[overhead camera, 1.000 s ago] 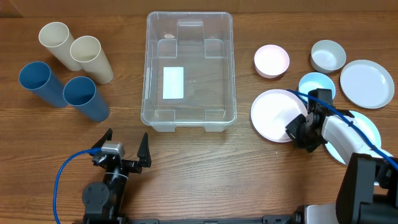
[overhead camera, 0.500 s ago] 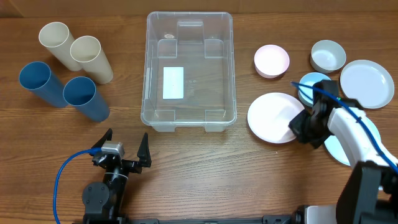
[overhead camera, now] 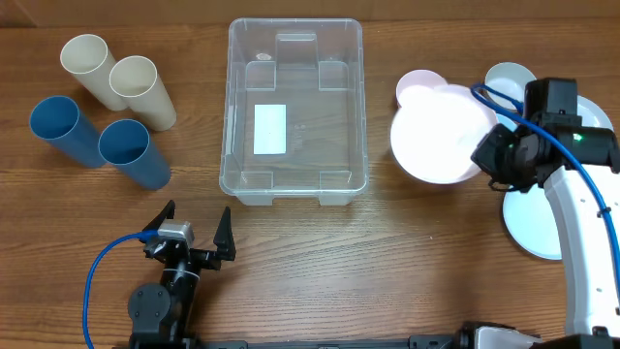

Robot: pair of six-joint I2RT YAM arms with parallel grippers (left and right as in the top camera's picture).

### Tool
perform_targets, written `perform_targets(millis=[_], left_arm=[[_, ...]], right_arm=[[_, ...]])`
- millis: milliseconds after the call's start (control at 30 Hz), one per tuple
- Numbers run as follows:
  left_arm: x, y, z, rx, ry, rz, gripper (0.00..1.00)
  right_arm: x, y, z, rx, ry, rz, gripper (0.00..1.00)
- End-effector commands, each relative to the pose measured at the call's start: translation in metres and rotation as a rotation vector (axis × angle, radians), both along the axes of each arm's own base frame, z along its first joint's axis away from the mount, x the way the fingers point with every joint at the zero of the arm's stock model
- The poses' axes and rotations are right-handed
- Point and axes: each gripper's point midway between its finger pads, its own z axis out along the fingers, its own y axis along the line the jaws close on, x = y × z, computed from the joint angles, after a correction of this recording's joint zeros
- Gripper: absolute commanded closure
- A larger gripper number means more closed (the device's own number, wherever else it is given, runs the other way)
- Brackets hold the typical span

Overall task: Pack container
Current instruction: 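Lift the white plate with the right gripper and lower it into the bin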

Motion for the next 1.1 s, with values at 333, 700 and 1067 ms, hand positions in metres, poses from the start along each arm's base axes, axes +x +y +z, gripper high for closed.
perform_targets(millis=[333, 700, 1067], left_arm=[[0.0, 0.001, 0.0, 0.008, -0.005, -0.001, 0.0], [0.0, 0.001, 0.0, 0.008, -0.005, -0.001, 0.0], [0.0, 0.001, 0.0, 0.008, -0.005, -0.001, 0.0]], right_arm=[[0.064, 0.184, 0.074, 0.054, -0.465, 0.502, 0.96], [0.093, 0.245, -0.04, 0.046, -0.28, 0.607, 0.96], [0.087, 0.244, -0.088, 0.029, -0.151, 0.616, 0.66]])
